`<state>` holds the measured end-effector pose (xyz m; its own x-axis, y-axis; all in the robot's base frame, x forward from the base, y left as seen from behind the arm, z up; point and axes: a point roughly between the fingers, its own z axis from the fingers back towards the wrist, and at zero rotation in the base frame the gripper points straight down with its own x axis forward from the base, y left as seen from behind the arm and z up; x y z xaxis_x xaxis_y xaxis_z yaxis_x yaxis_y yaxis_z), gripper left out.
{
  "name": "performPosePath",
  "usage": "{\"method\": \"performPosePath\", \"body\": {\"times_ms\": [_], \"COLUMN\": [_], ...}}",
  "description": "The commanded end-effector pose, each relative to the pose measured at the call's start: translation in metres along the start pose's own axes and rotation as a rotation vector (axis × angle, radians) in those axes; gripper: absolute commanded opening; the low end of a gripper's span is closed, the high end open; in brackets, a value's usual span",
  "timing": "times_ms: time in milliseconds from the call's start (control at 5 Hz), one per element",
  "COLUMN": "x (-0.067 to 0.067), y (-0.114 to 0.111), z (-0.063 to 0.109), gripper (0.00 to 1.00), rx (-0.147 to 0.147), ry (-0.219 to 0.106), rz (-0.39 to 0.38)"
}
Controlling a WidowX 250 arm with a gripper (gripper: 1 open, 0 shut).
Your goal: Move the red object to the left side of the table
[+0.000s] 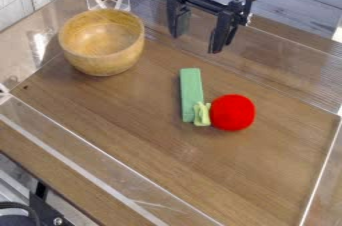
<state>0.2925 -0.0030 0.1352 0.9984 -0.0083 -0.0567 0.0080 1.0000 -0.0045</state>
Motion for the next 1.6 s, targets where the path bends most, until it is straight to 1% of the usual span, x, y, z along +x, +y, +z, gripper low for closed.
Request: {"method": "performPosePath", "body": {"times_ms": [0, 200, 400, 800, 1000, 1200, 1400], "x": [0.003, 0.005, 0.007, 0.012, 0.015, 0.018, 0.020], "y": [-0.020, -0.041, -0.061, -0.072, -0.069, -0.065, -0.061], "z": [-0.014, -0.031, -0.046, -0.081, -0.096, -0.106, -0.111], "gripper": [1.00, 1.00, 1.00, 1.00, 1.00, 1.00, 1.00], "rx": [0.004, 0.011, 0.028, 0.069, 0.079, 0.087, 0.078], "ry": [-0.003, -0.007, -0.014, -0.039, -0.052, -0.078, -0.099], "rz": [-0.135, -0.259, -0.361, -0.536, -0.575, -0.588, -0.583]}}
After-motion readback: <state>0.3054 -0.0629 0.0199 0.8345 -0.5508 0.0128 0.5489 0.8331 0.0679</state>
